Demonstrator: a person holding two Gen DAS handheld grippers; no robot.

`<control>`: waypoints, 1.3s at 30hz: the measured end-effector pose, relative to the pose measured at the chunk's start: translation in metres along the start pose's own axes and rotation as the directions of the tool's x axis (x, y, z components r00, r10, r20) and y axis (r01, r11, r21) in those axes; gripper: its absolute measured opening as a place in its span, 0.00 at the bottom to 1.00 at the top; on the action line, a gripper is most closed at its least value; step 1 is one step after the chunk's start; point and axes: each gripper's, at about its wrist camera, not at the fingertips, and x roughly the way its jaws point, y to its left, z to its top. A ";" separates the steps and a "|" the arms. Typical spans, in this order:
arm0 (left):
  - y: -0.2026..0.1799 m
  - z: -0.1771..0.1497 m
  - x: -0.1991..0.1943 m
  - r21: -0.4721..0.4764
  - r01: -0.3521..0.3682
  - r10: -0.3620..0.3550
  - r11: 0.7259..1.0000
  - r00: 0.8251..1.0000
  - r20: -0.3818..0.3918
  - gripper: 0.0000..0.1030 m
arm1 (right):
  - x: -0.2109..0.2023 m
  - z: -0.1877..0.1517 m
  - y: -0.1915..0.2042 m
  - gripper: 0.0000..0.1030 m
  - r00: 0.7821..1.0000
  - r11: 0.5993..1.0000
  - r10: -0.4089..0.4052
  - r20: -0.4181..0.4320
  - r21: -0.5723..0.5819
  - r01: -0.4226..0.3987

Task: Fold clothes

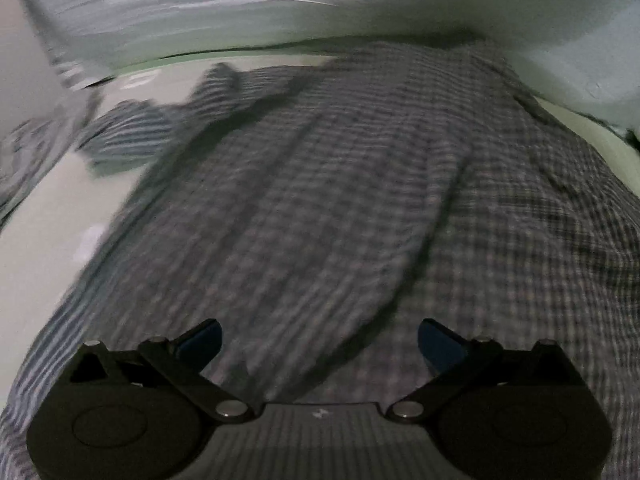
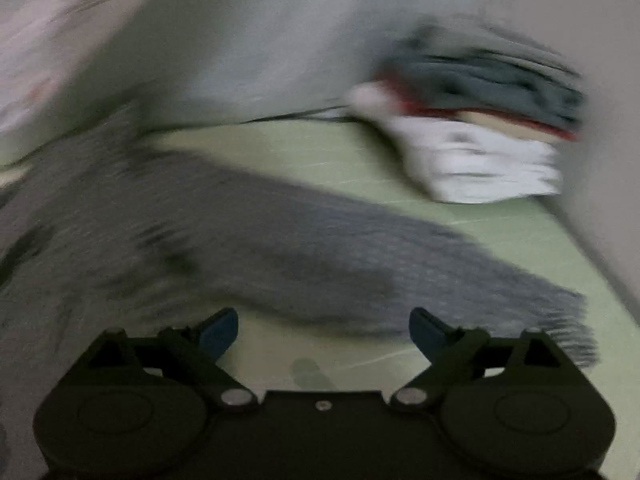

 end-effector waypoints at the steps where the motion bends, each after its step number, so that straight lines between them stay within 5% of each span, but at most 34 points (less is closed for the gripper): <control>1: 0.010 -0.005 -0.005 -0.017 -0.010 0.010 1.000 1.000 0.005 1.00 | -0.004 -0.005 0.015 0.90 0.999 0.998 0.032 -0.006 -0.046 -0.032; 5: 0.052 -0.017 -0.014 -0.068 -0.043 0.042 0.997 0.999 -0.014 1.00 | -0.018 -0.024 0.061 0.90 0.987 0.969 0.147 -0.062 -0.189 -0.156; 9: 0.093 -0.030 -0.024 -0.119 -0.077 0.073 0.990 0.997 -0.034 1.00 | -0.018 -0.035 0.087 0.90 0.974 0.958 0.176 -0.143 -0.202 -0.203; 16: 0.161 -0.030 -0.026 -0.166 -0.109 0.103 0.980 0.994 -0.045 1.00 | -0.021 -0.051 0.092 0.97 0.967 0.990 0.126 -0.223 -0.029 -0.136; 30: 0.255 0.047 0.021 -0.240 -0.076 0.084 0.968 0.996 0.022 0.98 | -0.025 -0.057 0.121 1.00 0.964 0.989 -0.028 -0.266 0.136 0.066; 39: 0.298 0.109 0.068 -0.274 -0.008 0.027 0.962 0.997 0.066 0.74 | 0.002 -0.032 0.151 1.00 0.971 0.979 -0.054 -0.233 0.177 0.097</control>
